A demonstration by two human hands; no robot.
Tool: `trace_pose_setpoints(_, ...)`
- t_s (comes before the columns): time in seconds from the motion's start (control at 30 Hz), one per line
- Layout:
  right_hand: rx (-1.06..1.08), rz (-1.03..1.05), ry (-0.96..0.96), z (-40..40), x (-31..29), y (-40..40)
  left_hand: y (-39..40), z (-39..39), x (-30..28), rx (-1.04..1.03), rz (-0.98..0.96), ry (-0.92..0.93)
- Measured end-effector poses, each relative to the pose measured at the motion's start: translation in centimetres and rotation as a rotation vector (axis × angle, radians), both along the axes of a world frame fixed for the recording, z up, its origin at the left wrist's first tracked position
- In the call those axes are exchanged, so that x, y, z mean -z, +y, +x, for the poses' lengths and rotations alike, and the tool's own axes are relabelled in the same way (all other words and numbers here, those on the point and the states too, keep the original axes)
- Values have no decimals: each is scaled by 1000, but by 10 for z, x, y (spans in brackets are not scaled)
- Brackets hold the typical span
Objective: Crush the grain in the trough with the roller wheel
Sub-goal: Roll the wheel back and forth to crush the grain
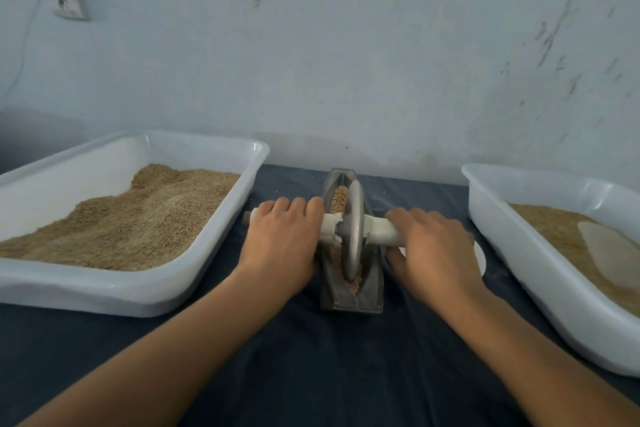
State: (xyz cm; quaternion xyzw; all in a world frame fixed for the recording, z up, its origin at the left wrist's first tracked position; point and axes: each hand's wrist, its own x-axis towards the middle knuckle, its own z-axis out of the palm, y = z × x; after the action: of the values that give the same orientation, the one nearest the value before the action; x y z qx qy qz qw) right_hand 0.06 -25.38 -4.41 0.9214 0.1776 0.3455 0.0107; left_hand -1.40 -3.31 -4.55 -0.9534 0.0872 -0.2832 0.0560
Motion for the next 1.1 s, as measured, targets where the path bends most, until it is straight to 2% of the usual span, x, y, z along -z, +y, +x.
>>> trace_pose_setpoints(0.3, 15, -65, 50, 40, 2, 4, 7, 36, 3, 2, -44, 78)
trace_pose_setpoints(0.63, 61, 0, 261, 105, -1, 8, 5, 104, -5, -69, 43, 73)
trace_pose_setpoints(0.93, 57, -63, 323, 146, -22, 16, 9, 139, -3, -66, -83, 81)
trace_pose_setpoints(1.1, 60, -103, 253, 146, -26, 22, 14, 132, 0, -72, -169, 113)
